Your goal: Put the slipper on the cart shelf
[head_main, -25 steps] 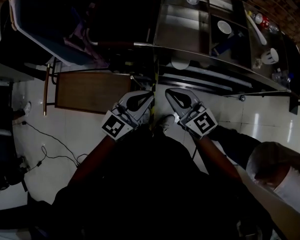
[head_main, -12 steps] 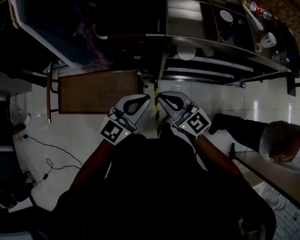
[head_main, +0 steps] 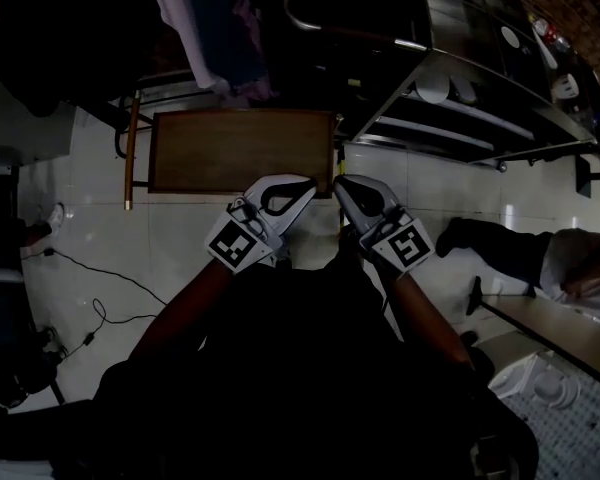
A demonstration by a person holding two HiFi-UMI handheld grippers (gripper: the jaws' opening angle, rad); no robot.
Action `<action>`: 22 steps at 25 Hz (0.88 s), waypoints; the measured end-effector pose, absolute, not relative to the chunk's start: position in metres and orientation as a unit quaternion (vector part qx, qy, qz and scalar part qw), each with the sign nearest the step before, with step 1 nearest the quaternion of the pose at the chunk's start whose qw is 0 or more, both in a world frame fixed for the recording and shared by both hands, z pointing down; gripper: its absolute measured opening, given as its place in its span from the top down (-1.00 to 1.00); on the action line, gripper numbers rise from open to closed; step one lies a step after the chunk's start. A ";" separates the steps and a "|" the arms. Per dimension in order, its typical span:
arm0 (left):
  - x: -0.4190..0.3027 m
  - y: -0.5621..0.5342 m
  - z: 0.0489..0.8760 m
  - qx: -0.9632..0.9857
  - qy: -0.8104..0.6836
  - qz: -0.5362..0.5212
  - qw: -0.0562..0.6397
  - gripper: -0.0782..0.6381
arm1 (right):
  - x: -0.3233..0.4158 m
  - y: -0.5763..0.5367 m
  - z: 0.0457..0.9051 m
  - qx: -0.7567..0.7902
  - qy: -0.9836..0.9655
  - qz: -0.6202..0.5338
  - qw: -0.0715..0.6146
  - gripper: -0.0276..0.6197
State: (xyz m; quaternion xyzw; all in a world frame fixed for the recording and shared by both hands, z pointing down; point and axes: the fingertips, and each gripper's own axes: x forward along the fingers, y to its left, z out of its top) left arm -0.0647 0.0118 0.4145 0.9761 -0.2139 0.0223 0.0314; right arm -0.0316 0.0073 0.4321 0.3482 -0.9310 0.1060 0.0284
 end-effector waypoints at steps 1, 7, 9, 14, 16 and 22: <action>-0.077 0.016 0.415 0.976 -0.213 0.023 0.031 0.78 | -0.044 0.012 0.431 0.348 -0.931 0.105 0.030 0.91; -0.116 0.037 0.411 0.977 -0.210 0.019 0.033 0.78 | -0.089 0.032 0.417 0.346 -0.932 0.100 0.034 0.91; -0.122 0.040 0.406 0.976 -0.213 0.016 0.034 0.78 | -0.095 0.037 0.408 0.342 -0.935 0.093 0.032 0.91; -0.124 0.040 0.396 0.974 -0.224 0.004 0.037 0.78 | -0.102 0.042 0.394 0.316 -0.945 0.073 0.037 0.91; -0.121 0.038 0.394 0.972 -0.230 0.003 0.038 0.78 | -0.100 0.041 0.394 0.309 -0.947 0.075 0.043 0.91; -0.111 0.033 0.398 0.966 -0.255 0.013 0.043 0.78 | -0.087 0.034 0.399 0.302 -0.948 0.084 0.045 0.91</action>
